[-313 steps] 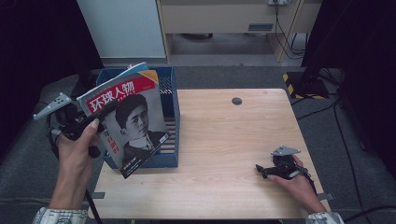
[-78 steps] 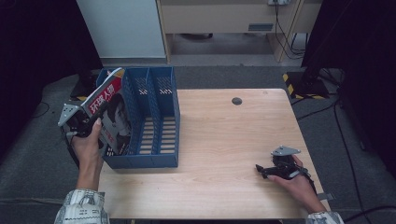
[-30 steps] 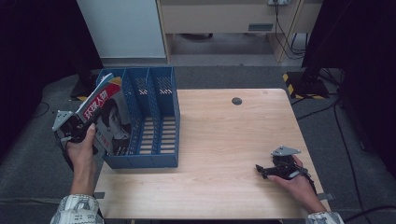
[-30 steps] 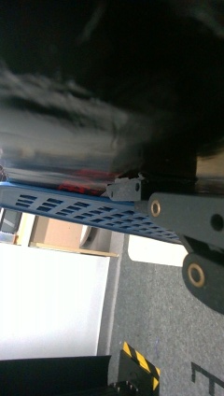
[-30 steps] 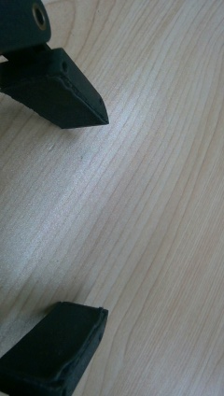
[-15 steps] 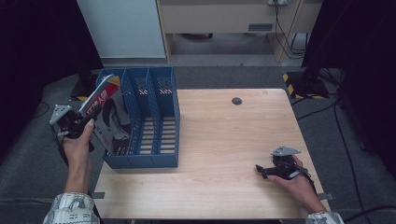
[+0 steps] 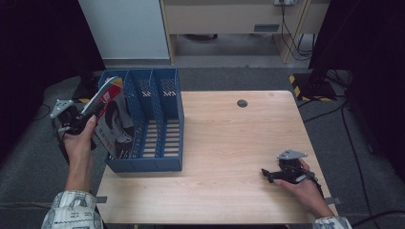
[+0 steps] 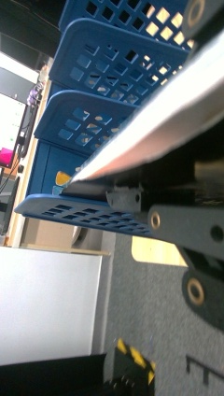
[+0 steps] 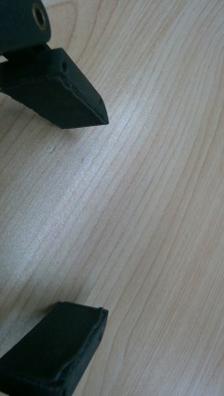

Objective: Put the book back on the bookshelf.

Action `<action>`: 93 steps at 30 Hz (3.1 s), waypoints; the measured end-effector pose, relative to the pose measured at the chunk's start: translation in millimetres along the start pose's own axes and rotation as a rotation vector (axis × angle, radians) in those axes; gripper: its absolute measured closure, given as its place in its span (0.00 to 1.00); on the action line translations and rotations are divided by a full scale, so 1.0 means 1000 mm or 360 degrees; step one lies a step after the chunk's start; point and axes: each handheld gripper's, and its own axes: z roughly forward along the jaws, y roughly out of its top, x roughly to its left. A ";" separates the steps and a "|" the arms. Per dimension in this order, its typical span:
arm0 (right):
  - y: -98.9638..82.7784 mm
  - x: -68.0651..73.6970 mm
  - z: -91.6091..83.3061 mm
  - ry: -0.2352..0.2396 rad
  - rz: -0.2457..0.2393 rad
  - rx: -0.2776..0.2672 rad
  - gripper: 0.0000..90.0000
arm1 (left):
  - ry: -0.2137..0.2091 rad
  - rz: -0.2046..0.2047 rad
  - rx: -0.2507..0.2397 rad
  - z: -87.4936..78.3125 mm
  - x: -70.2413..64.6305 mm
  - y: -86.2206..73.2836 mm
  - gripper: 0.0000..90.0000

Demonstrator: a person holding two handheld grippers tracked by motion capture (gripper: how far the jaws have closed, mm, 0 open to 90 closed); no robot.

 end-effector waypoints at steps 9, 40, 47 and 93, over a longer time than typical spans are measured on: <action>0.000 0.000 0.000 0.0001 -0.0008 -0.0002 0.08 | 0.0025 0.0066 -0.0039 -0.010 0.000 -0.001 0.96; 0.000 0.000 0.000 0.0003 -0.0011 0.0000 0.08 | 0.0065 0.0074 -0.0229 -0.004 -0.003 -0.003 0.96; 0.000 0.000 0.000 0.0001 -0.0006 -0.0002 0.08 | 0.0077 0.0087 -0.0233 -0.004 -0.003 -0.006 0.96; 0.000 0.001 -0.001 0.0008 -0.0011 0.0003 0.08 | 0.0043 0.0318 -0.0202 -0.029 -0.019 0.026 0.33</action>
